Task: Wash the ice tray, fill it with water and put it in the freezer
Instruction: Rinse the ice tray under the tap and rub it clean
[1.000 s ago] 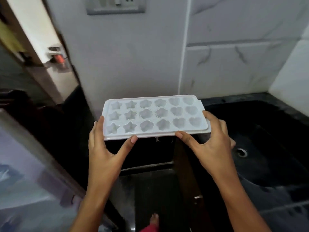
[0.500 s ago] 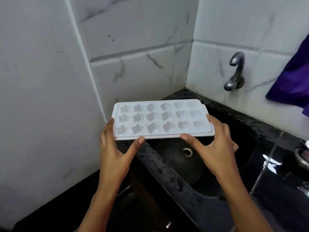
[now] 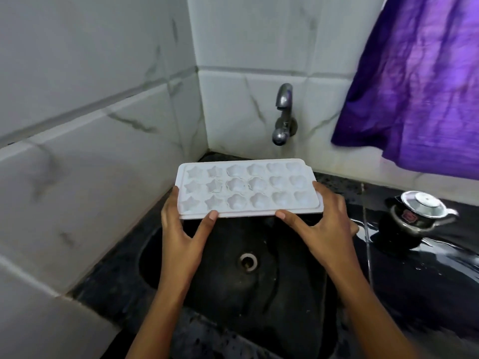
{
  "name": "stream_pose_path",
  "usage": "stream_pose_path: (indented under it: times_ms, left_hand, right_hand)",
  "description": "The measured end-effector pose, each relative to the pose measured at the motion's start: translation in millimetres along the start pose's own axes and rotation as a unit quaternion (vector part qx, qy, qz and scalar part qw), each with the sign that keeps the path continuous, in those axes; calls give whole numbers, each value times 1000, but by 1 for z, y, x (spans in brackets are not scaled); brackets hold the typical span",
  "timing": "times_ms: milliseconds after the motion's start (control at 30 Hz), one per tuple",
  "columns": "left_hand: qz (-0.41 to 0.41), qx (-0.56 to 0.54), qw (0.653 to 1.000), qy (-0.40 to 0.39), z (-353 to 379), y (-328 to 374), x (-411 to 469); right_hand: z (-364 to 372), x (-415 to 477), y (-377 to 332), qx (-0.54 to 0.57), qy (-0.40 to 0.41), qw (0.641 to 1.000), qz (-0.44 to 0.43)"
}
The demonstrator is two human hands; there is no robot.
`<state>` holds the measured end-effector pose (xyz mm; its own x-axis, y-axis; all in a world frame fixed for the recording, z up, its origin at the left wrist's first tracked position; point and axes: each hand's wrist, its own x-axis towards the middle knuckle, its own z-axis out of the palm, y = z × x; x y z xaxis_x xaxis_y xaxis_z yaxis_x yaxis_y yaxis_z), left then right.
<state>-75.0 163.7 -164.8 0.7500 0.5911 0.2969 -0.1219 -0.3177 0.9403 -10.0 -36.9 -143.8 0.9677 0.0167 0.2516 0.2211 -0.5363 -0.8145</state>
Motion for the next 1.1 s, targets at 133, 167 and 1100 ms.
stream_pose_path:
  times_ms: [133,167,1100]
  left_hand:
    - [-47,-121,990,-50,24,-18,25]
    - [-72,-174,980,-63,30,-23,31]
    - [-313,-420,850,-58,84,-91,97]
  right_hand:
    - [8,18,13,-16,22,999,33]
    - [11,22,17,-18,30,999,39]
    - [103,253,18,-483,-111,853,-165]
